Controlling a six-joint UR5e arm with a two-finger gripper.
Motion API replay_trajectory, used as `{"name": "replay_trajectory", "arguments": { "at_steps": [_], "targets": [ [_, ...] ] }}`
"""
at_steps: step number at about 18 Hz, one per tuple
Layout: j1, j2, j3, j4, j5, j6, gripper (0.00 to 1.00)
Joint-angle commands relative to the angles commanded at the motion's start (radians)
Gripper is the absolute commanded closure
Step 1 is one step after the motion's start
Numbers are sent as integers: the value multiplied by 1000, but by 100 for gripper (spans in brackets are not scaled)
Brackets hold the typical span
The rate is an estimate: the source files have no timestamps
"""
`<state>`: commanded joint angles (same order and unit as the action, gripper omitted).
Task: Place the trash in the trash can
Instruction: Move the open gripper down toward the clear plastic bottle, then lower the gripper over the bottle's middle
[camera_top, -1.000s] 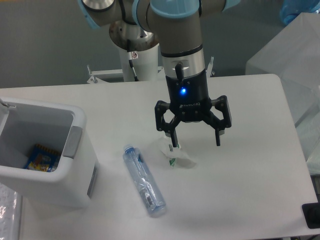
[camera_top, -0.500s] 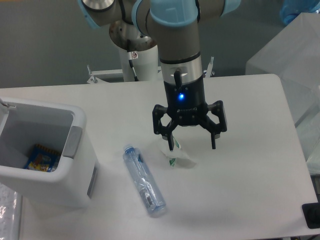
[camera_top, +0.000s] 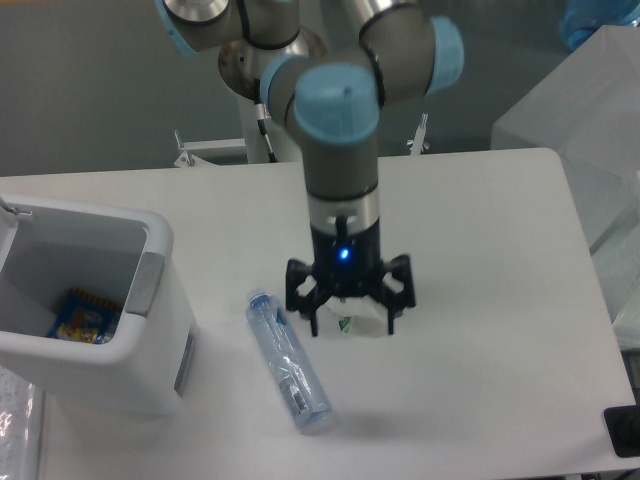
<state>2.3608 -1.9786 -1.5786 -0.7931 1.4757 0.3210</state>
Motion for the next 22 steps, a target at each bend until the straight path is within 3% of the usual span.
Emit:
{"name": "replay_trajectory", "arguments": {
  "at_steps": [7,16,22],
  "targets": [
    [-18,-124,40,5,-49,-169,0],
    [-32,-201,75,25,10,-355,0],
    [-55,-221,86,28,43,-358,0]
  ]
}}
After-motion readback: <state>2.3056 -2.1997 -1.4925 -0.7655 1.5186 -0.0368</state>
